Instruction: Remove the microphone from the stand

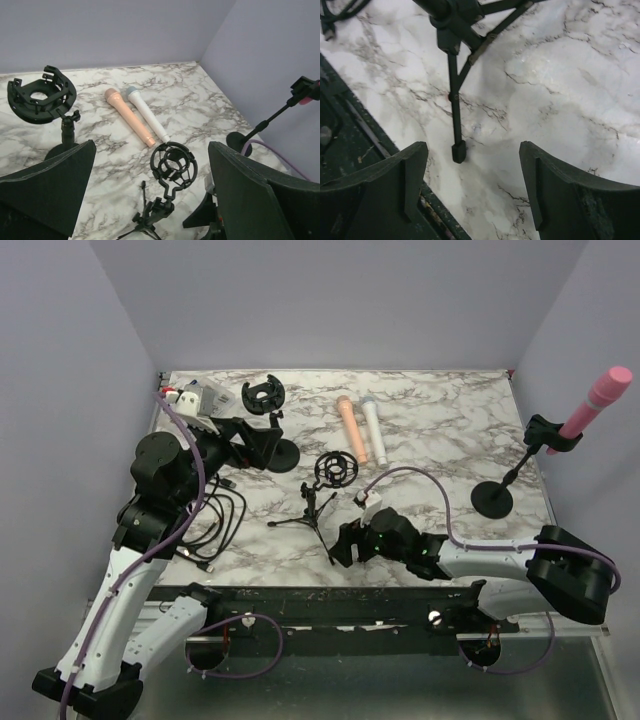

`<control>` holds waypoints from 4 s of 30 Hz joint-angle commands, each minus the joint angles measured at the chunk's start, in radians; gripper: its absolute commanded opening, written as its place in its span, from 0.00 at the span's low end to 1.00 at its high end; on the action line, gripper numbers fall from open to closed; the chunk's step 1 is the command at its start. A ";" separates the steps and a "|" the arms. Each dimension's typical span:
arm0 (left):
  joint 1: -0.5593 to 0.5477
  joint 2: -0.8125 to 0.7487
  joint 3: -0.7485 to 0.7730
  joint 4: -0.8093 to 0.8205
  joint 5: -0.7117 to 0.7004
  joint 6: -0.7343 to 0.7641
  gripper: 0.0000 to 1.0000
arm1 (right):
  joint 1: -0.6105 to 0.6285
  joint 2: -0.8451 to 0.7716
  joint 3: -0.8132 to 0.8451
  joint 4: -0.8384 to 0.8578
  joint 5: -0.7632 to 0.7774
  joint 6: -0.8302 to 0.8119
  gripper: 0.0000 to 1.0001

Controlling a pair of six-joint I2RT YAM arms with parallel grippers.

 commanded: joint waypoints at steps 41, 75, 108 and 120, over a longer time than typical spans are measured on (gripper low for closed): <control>-0.017 -0.159 -0.242 0.115 -0.239 0.251 0.98 | 0.181 0.507 0.392 0.217 0.411 -0.265 0.17; -0.022 -0.197 -0.237 0.110 -0.233 0.228 0.97 | 0.161 0.208 0.456 -0.129 0.571 -0.290 0.67; -0.055 -0.211 -0.227 0.097 -0.222 0.215 0.98 | -0.400 -0.242 0.651 -0.433 1.244 -0.417 0.87; -0.105 -0.230 -0.230 0.100 -0.237 0.222 0.98 | -0.587 -0.232 0.709 -0.258 1.279 -0.648 0.86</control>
